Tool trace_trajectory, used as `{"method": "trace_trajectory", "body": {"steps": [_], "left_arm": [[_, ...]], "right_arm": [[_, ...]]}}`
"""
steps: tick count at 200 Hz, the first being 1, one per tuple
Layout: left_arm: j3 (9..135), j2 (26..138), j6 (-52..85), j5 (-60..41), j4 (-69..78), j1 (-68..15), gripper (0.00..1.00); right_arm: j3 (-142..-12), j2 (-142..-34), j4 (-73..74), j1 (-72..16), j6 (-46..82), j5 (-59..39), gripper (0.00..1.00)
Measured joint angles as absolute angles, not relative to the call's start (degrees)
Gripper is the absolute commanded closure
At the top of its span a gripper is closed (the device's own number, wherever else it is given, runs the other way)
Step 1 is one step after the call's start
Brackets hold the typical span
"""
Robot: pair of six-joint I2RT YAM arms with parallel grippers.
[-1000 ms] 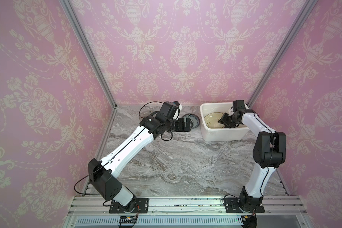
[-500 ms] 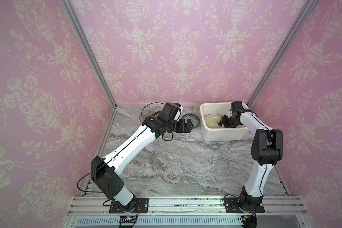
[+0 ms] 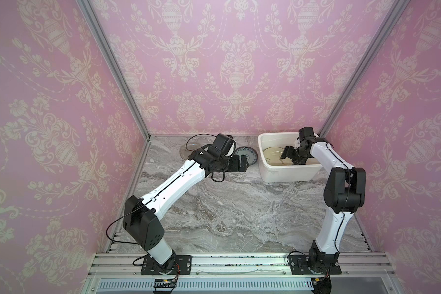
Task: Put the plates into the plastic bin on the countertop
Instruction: 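Open the right gripper and withdraw it from the bin toward the table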
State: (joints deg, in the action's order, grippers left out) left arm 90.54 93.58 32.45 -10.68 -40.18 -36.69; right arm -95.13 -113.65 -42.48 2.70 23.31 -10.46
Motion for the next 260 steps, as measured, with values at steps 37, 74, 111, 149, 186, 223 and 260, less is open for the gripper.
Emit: {"method": "trace_trajectory", "body": {"steps": [37,74,111,149,186,223,260], "left_arm": [[90.54,93.41,33.34,-9.65,-41.91,-36.69,0.01],[89.54,91.07,36.07,-9.06,-42.35,-36.69,0.01],[87.05,89.06,39.83,-8.71,-41.91,-36.6,0.02],[81.97,89.12,45.47,-10.44,-36.51,-35.2,0.03],[80.49,94.28,50.78,-13.72,-29.76,-32.29,0.07],[80.93,102.43,53.54,-16.73,-25.06,-31.07,0.12],[83.02,108.62,55.02,-18.76,-20.56,-30.76,0.17]], "right_arm": [[-95.07,-107.72,-42.83,2.76,23.38,-11.18,0.12],[-92.29,-95.57,-40.99,2.76,24.23,-15.0,0.12],[-83.35,-82.72,-36.73,2.46,27.14,-21.78,0.16],[-71.31,-71.02,-33.82,-4.1,30.79,-25.28,0.21],[-58.87,-58.46,-29.98,-18.41,34.48,-23.22,0.27],[-48.86,-50.89,-24.73,-26.7,38.46,-18.85,0.31],[-40.07,-49.23,-19.11,-27.16,42.96,-16.69,0.33]]}}
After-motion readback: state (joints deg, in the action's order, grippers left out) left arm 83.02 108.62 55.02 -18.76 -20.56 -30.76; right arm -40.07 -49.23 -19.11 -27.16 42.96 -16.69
